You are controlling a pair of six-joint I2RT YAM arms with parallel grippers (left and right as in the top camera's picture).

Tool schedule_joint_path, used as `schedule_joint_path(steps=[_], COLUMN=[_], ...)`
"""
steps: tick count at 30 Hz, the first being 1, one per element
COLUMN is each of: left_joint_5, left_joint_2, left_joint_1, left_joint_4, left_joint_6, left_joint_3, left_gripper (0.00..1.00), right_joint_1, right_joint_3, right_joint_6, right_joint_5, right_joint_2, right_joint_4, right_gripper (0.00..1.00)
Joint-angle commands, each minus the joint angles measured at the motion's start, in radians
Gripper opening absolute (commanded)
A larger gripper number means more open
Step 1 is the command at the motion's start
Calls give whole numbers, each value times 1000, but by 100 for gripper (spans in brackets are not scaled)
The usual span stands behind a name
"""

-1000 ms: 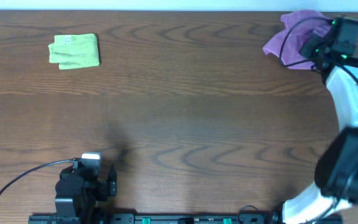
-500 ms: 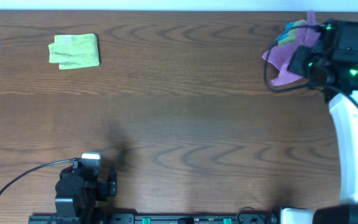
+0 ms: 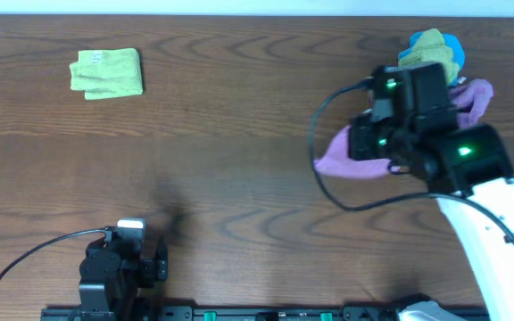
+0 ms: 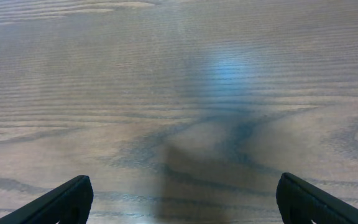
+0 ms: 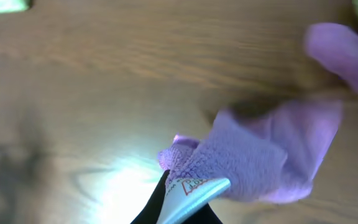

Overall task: Fold the cloth
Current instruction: 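Lift the pink cloth with the right gripper and drag it toward center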

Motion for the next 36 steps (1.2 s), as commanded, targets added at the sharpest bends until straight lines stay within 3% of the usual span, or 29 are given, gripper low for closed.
schedule_joint_path(steps=[1, 10, 14, 23, 25, 26, 28, 30, 32, 36], left_joint_5=[-3, -3, -3, -3, -3, -3, -3, -3, -3, -3], left_joint_2=[-6, -6, -6, -6, -6, -6, -6, -6, -6, -6], left_joint_1=[-3, -3, -3, -3, -3, -3, -3, -3, -3, -3], left_joint_4=[-52, -52, -52, -52, -52, -52, -52, -52, -53, -52], left_joint_6=[32, 32, 32, 32, 32, 32, 32, 32, 32, 32], left_joint_3=[-13, -13, -13, -13, -13, -13, -13, -13, -13, -13], left_gripper=[95, 95, 95, 96, 95, 95, 95, 95, 95, 95], right_joint_1=[74, 186, 185, 185, 185, 186, 190, 195, 198, 196], right_joint_3=[11, 11, 11, 61, 119, 150, 207, 234, 256, 321], right_joint_6=[20, -2, -37, -174, -204, -217, -222, -222, -222, -220], right_joint_5=[-30, -66, 35, 406, 455, 488, 571, 623, 671, 715], right_joint_2=[14, 195, 293, 601, 681, 718, 765, 770, 756, 717], right_joint_4=[21, 173, 319, 961, 1021, 1037, 1040, 1035, 1024, 879], right_gripper=[1, 1, 1, 2, 13, 23, 66, 89, 98, 99])
